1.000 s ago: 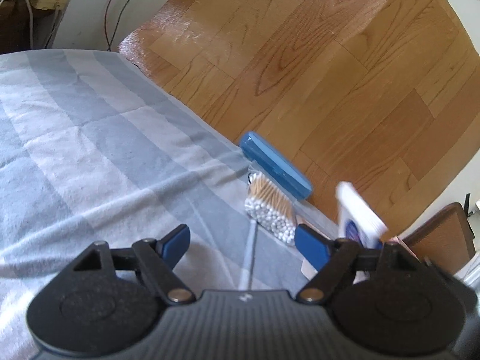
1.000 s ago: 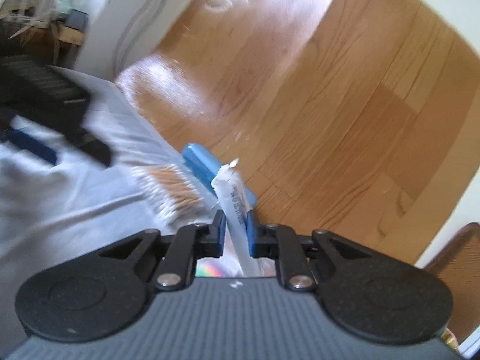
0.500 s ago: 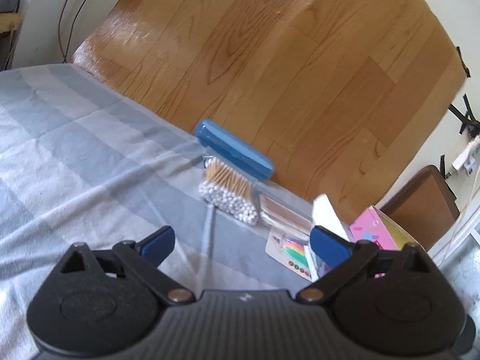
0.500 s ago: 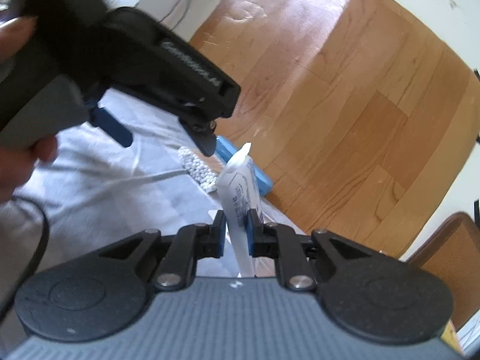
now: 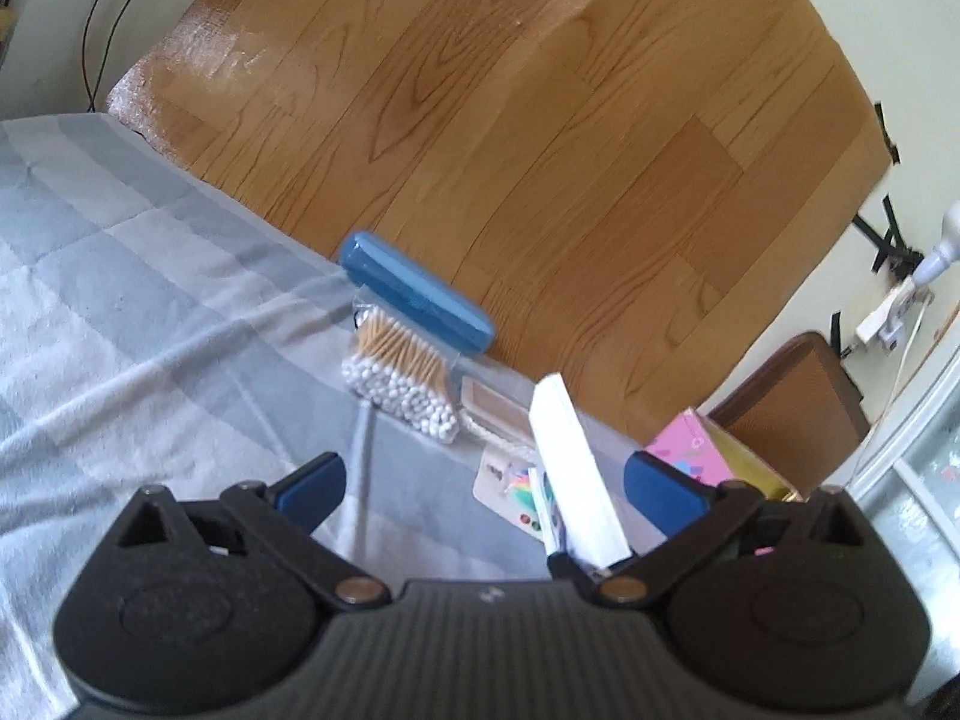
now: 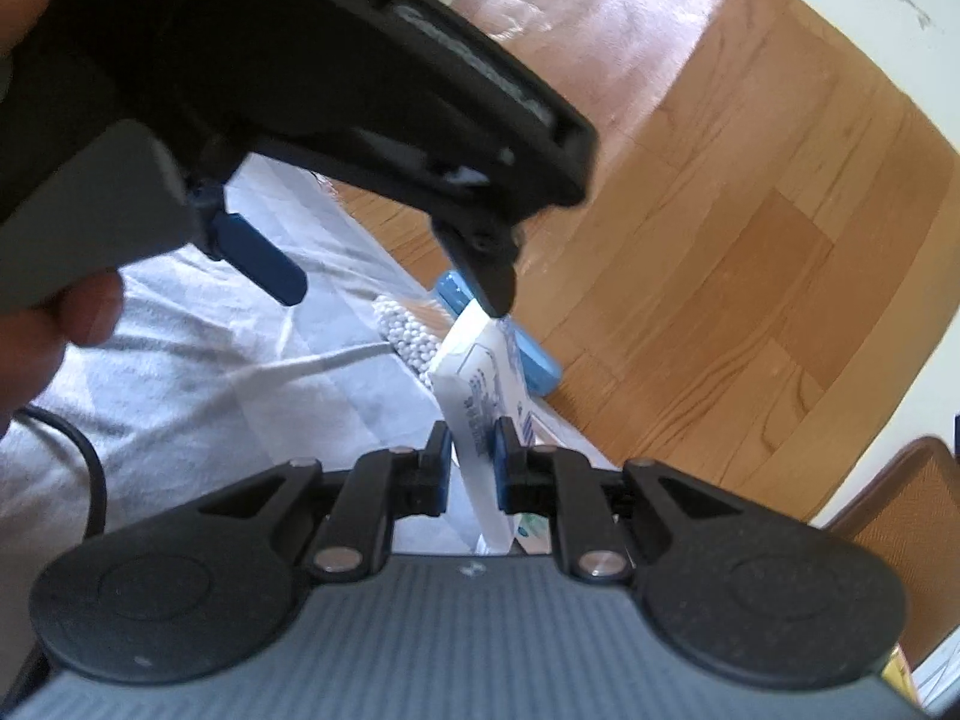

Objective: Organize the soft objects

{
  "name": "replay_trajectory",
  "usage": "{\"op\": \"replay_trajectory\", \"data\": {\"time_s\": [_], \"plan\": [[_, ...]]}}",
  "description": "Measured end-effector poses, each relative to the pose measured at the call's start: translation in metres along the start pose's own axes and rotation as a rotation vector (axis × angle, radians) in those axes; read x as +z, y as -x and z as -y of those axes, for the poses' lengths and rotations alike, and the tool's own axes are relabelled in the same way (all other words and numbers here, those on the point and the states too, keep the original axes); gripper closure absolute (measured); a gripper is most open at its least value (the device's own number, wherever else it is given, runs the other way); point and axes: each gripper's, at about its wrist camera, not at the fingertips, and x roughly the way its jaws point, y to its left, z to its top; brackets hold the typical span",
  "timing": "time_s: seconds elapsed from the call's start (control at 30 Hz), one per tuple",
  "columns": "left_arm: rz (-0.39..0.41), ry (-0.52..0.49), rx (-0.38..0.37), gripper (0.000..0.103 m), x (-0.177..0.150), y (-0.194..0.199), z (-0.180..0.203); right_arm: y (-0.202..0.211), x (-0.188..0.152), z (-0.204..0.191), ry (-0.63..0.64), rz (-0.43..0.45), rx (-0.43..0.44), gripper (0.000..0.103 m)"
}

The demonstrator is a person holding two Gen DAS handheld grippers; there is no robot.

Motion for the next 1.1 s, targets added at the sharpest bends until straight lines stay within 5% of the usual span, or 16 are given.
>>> {"op": "replay_trajectory", "data": {"time_s": [0.2, 0.43, 0.57, 0.73, 1.1], "plan": [[-0.077, 0.011, 0.000, 0.002, -0.003, -0.013, -0.001, 0.010, 0.000, -0.011, 0.052, 0.030, 0.011, 0.086], [-0.106, 0.016, 0.045, 0.017, -0.005, -0.019, -0.005, 0.017, -0.001, -0.016, 0.084, 0.030, 0.020, 0.084], [-0.104, -0.005, 0.059, 0.018, -0.006, -0.019, -0.003, 0.020, -0.003, -0.011, 0.072, 0.008, 0.047, 0.048], [-0.104, -0.002, 0.058, 0.018, -0.005, -0.018, -0.004, 0.040, -0.012, 0.002, -0.007, -0.021, 0.108, 0.044], [-0.109, -0.015, 0.053, 0.013, -0.006, -0.019, -0.002, 0.028, -0.037, 0.065, -0.368, -0.196, 0.206, 0.015]]}}
